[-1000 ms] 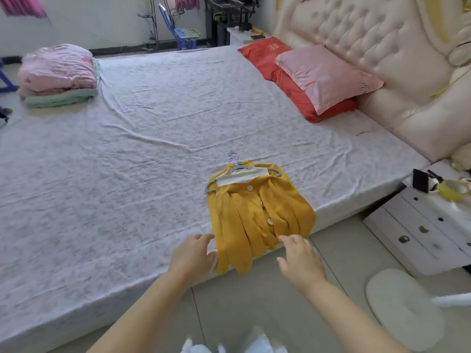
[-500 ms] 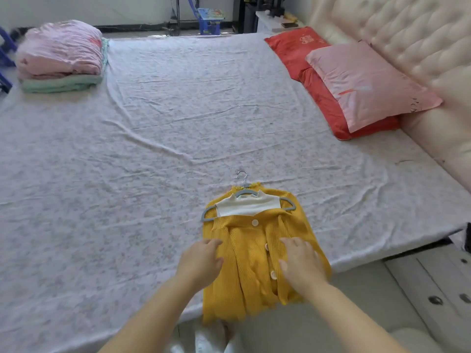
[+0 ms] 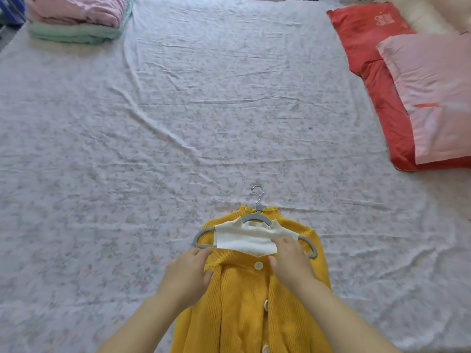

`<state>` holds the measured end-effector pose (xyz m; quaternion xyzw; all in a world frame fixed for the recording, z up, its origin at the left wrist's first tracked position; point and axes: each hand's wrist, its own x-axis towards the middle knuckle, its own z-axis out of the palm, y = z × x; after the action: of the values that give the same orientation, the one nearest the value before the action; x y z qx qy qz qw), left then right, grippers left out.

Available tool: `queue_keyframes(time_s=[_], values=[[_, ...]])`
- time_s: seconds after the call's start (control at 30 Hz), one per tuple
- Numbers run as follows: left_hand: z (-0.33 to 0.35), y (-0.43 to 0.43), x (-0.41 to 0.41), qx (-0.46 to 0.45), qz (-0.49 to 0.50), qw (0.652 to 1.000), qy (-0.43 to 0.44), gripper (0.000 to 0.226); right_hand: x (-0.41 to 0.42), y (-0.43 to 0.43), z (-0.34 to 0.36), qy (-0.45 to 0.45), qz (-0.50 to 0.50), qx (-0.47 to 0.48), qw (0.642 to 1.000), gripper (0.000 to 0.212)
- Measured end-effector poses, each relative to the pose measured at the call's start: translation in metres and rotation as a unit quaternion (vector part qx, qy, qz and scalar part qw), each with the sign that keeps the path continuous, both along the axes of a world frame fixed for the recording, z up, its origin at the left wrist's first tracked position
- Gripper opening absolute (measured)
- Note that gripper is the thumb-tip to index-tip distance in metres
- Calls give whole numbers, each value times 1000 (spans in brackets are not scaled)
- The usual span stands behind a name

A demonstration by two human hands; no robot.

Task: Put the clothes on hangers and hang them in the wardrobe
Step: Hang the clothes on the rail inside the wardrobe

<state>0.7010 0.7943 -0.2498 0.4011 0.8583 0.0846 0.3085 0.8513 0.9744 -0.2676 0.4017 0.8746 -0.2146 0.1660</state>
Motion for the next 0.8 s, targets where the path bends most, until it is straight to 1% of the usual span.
queue_keyframes(time_s=[0.17,0.27,0.37,0.47,0.53,0.63,0.73,0.8], values=[[-50,28,-11,-9,39,999,-18,47,-38,53,-69,-29,31,-18,999,43],[-78,37,-16,-5,50,999,-20,47,-59,79,-112,-40,43,4,998,43],[-97,38,-18,4,61,998,-22,46,-74,98,-146,-42,28,13,999,42],[-111,35,-21,2,70,997,-28,45,-82,106,-173,-40,12,8,999,35],[-119,33,-24,-4,83,996,-36,46,-83,103,-185,-29,7,8,1000,30],[-122,32,-25,-8,89,995,-42,44,-79,100,-191,0,-5,39,999,29],[-118,32,-24,-3,87,995,-39,44,-76,103,-181,39,-32,28,998,30],[-113,32,-24,-3,85,996,-39,45,-72,101,-163,75,-42,18,996,26]])
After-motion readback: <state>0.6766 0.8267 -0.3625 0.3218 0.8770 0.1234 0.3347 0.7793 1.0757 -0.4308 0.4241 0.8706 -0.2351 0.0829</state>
